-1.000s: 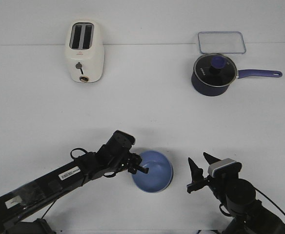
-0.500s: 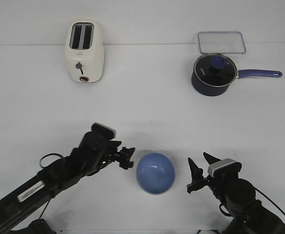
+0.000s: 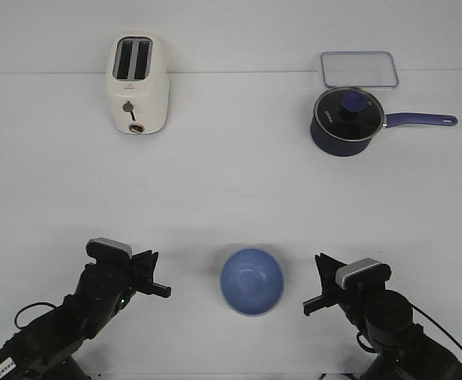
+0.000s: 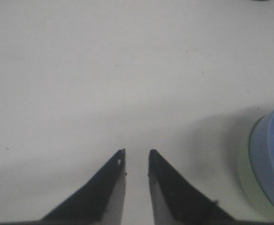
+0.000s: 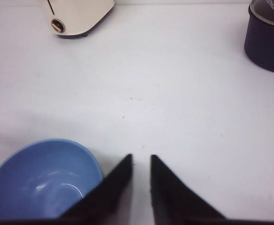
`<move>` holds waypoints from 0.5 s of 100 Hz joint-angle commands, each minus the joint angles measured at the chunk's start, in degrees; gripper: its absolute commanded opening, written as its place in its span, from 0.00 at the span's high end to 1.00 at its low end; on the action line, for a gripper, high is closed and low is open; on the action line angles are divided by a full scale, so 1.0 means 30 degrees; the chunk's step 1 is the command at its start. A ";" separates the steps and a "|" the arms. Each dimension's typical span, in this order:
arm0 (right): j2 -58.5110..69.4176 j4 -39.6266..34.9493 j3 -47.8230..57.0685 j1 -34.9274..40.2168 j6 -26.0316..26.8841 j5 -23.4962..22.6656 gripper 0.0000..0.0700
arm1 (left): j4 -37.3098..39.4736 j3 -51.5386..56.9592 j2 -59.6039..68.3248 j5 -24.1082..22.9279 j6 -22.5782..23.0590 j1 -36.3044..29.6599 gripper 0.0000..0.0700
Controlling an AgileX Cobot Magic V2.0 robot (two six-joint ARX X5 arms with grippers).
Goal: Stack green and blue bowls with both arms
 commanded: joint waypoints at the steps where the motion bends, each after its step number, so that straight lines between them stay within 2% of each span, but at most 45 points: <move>1: 0.0102 0.0146 0.0058 0.0153 -0.0364 -0.0007 0.99 | 0.0605 0.0372 0.0000 -0.0109 0.0685 -0.0131 0.98; 23: -0.0058 0.0160 0.0073 0.0138 -0.0379 0.0007 0.99 | 0.0772 0.0379 -0.0423 -0.0102 0.0831 -0.0131 0.98; 50: -0.0058 0.0160 0.0073 0.0138 -0.0379 0.0007 0.99 | 0.2557 0.0379 -0.0874 -0.0102 0.0831 -0.0131 0.98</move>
